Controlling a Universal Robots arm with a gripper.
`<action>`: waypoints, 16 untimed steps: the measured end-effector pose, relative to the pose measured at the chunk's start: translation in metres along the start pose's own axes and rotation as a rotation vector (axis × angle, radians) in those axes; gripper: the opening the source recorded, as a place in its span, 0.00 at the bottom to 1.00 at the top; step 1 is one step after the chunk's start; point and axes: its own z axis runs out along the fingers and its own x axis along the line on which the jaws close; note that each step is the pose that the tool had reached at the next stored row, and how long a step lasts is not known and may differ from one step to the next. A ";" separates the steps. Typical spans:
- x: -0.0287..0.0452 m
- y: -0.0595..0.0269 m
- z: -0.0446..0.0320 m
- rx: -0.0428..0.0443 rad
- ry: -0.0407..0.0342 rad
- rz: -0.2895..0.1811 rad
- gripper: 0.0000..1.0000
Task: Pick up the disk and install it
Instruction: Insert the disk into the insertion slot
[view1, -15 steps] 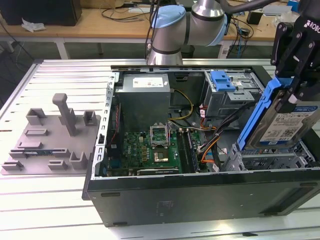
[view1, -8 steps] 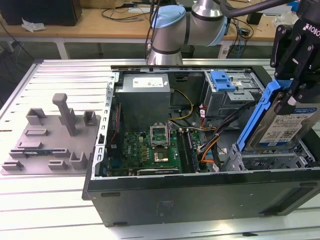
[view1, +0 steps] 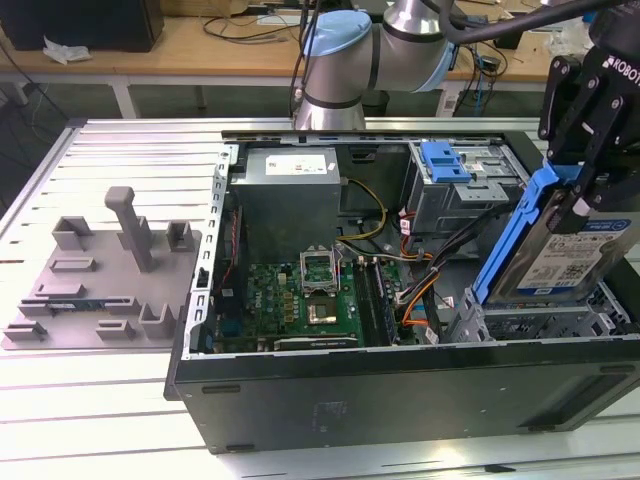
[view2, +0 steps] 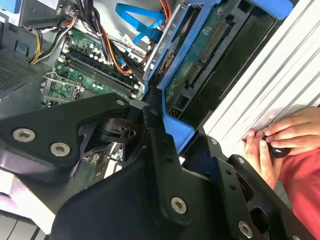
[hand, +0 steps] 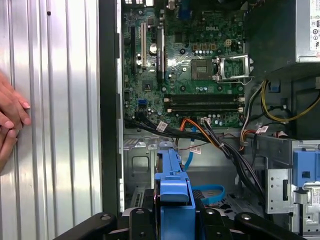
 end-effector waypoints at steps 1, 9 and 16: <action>0.0001 0.0000 0.0006 0.0000 0.0000 0.000 0.37; 0.0002 0.0000 0.0068 0.0001 0.0000 0.000 0.37; 0.0003 0.0000 0.0123 0.0006 0.0000 0.000 0.37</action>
